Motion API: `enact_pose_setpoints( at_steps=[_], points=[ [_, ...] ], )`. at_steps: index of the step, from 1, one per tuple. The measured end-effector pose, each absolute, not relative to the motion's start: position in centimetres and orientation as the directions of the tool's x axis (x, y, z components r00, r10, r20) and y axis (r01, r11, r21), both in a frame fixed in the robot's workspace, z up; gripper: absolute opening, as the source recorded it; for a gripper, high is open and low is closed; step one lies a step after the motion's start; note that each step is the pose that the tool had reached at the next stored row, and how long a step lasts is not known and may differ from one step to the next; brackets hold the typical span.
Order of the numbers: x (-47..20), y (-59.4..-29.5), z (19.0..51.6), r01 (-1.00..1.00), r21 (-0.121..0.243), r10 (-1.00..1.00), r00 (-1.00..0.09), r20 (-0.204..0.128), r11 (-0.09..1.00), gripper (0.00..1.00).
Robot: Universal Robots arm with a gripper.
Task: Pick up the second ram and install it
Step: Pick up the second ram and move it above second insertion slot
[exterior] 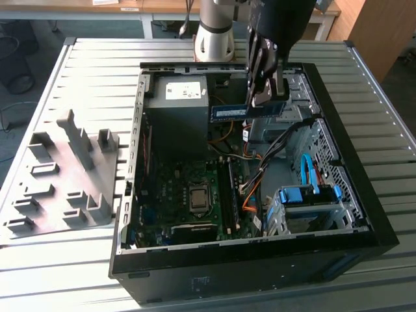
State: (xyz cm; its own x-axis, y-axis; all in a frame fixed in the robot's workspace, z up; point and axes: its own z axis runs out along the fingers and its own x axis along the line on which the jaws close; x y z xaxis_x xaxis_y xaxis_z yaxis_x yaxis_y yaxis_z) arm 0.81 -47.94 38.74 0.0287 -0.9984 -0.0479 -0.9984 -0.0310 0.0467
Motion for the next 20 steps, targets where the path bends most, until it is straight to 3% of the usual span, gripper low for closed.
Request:
enact_pose_setpoints(
  at_steps=[7,20],
  points=[
    [0.8,-47.9,37.8,-0.996,0.047,-0.996,-0.072,-0.047,0.07,0.14],
    [0.5,-48.0,36.9,-0.996,0.047,-0.996,-0.072,-0.047,0.07,0.14]
  ],
)
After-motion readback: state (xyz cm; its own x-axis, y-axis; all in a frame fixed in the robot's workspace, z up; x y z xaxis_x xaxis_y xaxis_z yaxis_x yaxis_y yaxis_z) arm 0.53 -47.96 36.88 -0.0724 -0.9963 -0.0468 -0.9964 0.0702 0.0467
